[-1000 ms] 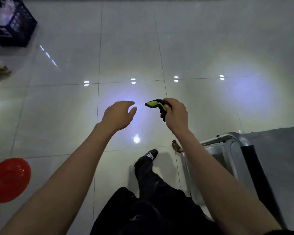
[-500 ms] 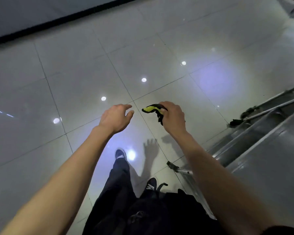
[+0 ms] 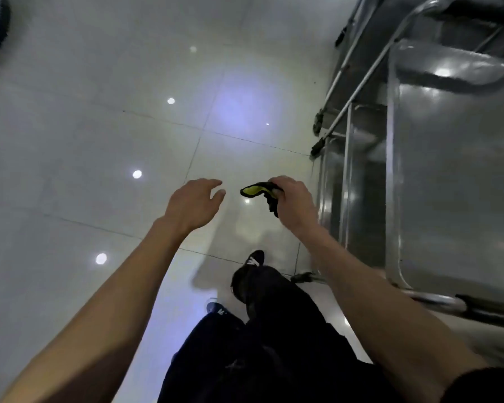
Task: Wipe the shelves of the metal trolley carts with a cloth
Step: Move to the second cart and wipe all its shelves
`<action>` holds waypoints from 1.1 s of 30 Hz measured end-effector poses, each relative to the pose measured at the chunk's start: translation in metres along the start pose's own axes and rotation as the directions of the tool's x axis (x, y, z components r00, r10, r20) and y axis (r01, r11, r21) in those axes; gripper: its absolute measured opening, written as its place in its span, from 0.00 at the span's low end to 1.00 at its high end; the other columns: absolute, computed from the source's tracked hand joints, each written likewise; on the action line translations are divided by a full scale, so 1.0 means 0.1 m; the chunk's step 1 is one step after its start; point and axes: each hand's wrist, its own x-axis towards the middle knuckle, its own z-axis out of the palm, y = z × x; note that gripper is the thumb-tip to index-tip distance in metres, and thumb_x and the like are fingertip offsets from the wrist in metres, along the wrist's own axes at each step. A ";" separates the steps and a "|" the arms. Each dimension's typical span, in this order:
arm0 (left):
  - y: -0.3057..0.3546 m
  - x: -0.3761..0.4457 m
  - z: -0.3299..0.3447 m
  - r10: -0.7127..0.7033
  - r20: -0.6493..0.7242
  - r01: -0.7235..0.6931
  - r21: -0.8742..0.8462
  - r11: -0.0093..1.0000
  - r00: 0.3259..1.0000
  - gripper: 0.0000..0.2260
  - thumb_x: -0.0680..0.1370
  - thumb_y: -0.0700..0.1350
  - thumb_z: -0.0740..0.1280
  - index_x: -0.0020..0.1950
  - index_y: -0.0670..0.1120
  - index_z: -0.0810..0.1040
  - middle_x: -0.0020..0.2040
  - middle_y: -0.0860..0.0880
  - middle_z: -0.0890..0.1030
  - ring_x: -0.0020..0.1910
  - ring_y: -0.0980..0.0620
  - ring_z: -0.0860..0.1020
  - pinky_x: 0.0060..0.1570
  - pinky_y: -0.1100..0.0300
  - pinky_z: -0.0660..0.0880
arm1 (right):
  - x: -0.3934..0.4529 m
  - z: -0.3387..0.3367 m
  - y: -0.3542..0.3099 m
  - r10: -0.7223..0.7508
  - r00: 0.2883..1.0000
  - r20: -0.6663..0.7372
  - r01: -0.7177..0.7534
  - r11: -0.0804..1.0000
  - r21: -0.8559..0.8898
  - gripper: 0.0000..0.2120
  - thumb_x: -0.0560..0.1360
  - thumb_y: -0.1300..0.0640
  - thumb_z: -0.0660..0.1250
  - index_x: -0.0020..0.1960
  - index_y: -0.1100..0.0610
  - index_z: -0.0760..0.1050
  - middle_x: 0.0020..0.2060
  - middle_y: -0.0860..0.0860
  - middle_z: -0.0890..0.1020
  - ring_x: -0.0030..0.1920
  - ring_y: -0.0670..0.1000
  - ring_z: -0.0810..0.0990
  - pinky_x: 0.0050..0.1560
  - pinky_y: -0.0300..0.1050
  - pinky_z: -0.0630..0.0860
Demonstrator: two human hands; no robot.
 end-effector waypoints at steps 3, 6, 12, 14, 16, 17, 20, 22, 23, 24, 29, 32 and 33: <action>0.32 0.70 -0.03 0.142 0.078 -0.146 0.041 0.988 0.987 0.21 0.83 0.57 0.57 0.74 0.52 0.72 0.73 0.50 0.73 0.72 0.47 0.70 0.67 0.51 0.67 | 0.29 -0.14 0.34 0.151 0.981 -0.124 -0.145 0.988 0.054 0.13 0.80 0.64 0.60 0.53 0.55 0.81 0.47 0.50 0.83 0.46 0.56 0.80 0.47 0.57 0.78; 0.64 1.28 -0.01 0.219 0.151 -0.234 0.084 0.969 0.964 0.21 0.83 0.58 0.57 0.74 0.53 0.71 0.73 0.51 0.73 0.72 0.48 0.69 0.68 0.51 0.66 | 0.56 -0.24 0.64 0.274 0.941 -0.199 -0.248 0.958 0.146 0.12 0.80 0.64 0.60 0.55 0.54 0.81 0.46 0.50 0.84 0.45 0.54 0.81 0.46 0.57 0.79; 1.27 1.99 0.02 0.337 0.319 -0.405 0.174 0.898 0.886 0.19 0.83 0.58 0.58 0.73 0.55 0.73 0.71 0.52 0.75 0.69 0.49 0.72 0.64 0.51 0.70 | 0.78 -0.45 0.95 0.447 0.841 -0.303 -0.371 0.886 0.278 0.12 0.79 0.65 0.60 0.50 0.54 0.81 0.40 0.48 0.82 0.41 0.52 0.81 0.43 0.56 0.79; 1.48 2.16 0.02 0.368 0.363 -0.454 0.187 0.871 0.856 0.19 0.83 0.58 0.58 0.72 0.56 0.73 0.70 0.53 0.75 0.67 0.49 0.73 0.63 0.51 0.70 | 0.78 -0.50 1.01 0.504 0.795 -0.338 -0.409 0.857 0.315 0.11 0.79 0.64 0.60 0.52 0.55 0.81 0.42 0.49 0.82 0.43 0.53 0.81 0.47 0.57 0.79; 1.66 2.31 0.02 0.407 0.398 -0.507 0.188 0.841 0.822 0.19 0.83 0.58 0.58 0.72 0.56 0.73 0.70 0.53 0.75 0.66 0.50 0.74 0.63 0.51 0.71 | 0.80 -0.55 1.06 0.561 0.745 -0.361 -0.444 0.821 0.359 0.12 0.79 0.64 0.60 0.54 0.55 0.81 0.44 0.49 0.83 0.45 0.54 0.81 0.49 0.57 0.79; 1.73 2.39 0.02 0.431 0.409 -0.535 0.182 0.825 0.804 0.19 0.83 0.58 0.58 0.72 0.56 0.73 0.70 0.53 0.76 0.66 0.50 0.74 0.64 0.51 0.71 | 0.82 -0.57 1.08 0.585 0.720 -0.374 -0.455 0.804 0.383 0.12 0.80 0.64 0.61 0.54 0.55 0.81 0.44 0.50 0.83 0.45 0.54 0.81 0.50 0.58 0.79; 1.86 2.63 -0.01 0.462 0.469 -0.597 0.191 0.779 0.753 0.19 0.83 0.58 0.58 0.72 0.56 0.73 0.70 0.54 0.75 0.67 0.51 0.74 0.64 0.52 0.70 | 0.88 -0.58 1.10 0.666 0.638 -0.388 -0.491 0.739 0.461 0.12 0.80 0.63 0.61 0.56 0.54 0.81 0.47 0.50 0.83 0.47 0.54 0.81 0.52 0.58 0.79; 1.89 2.83 -0.03 0.465 0.521 -0.630 0.197 0.751 0.716 0.19 0.83 0.58 0.58 0.73 0.56 0.73 0.70 0.54 0.75 0.67 0.51 0.73 0.64 0.52 0.70 | 0.92 -0.55 1.10 0.697 0.578 -0.423 -0.525 0.715 0.462 0.13 0.80 0.64 0.61 0.58 0.54 0.81 0.49 0.50 0.83 0.49 0.54 0.81 0.53 0.57 0.78; 1.90 2.95 -0.04 0.472 0.541 -0.650 0.193 0.735 0.696 0.19 0.83 0.58 0.58 0.73 0.56 0.73 0.71 0.54 0.75 0.67 0.51 0.73 0.64 0.53 0.70 | 0.95 -0.52 1.10 0.704 0.547 -0.452 -0.547 0.710 0.443 0.13 0.79 0.64 0.61 0.58 0.54 0.82 0.50 0.49 0.84 0.50 0.53 0.81 0.54 0.56 0.78; 1.90 3.08 -0.05 0.487 0.558 -0.673 0.187 0.715 0.672 0.20 0.83 0.58 0.58 0.73 0.56 0.72 0.71 0.54 0.75 0.68 0.51 0.73 0.64 0.53 0.70 | 1.01 -0.49 1.11 0.712 0.516 -0.477 -0.568 0.701 0.431 0.14 0.79 0.64 0.62 0.58 0.54 0.82 0.51 0.49 0.84 0.51 0.53 0.81 0.55 0.56 0.77; 1.73 3.84 -0.20 0.528 0.640 -0.770 0.160 0.618 0.557 0.20 0.83 0.58 0.58 0.73 0.55 0.72 0.71 0.54 0.75 0.68 0.51 0.73 0.64 0.53 0.69 | 1.44 -0.28 0.96 0.813 0.355 -0.461 -0.611 0.575 0.544 0.14 0.79 0.66 0.62 0.58 0.55 0.82 0.49 0.48 0.83 0.49 0.51 0.81 0.56 0.51 0.78; 1.68 4.31 -0.30 0.524 0.705 -0.821 0.147 0.551 0.478 0.20 0.83 0.57 0.58 0.74 0.54 0.72 0.71 0.53 0.75 0.68 0.51 0.73 0.64 0.54 0.69 | 1.75 -0.16 0.79 0.857 0.224 -0.464 -0.633 0.490 0.599 0.14 0.79 0.66 0.62 0.58 0.55 0.82 0.50 0.50 0.84 0.50 0.51 0.81 0.56 0.45 0.76; 1.70 4.44 -0.32 0.527 0.716 -0.834 0.139 0.535 0.457 0.20 0.83 0.57 0.58 0.74 0.54 0.72 0.71 0.53 0.75 0.69 0.51 0.73 0.64 0.55 0.69 | 1.86 -0.14 0.73 0.869 0.193 -0.455 -0.639 0.463 0.614 0.14 0.80 0.66 0.62 0.59 0.55 0.82 0.51 0.50 0.84 0.51 0.51 0.81 0.56 0.44 0.75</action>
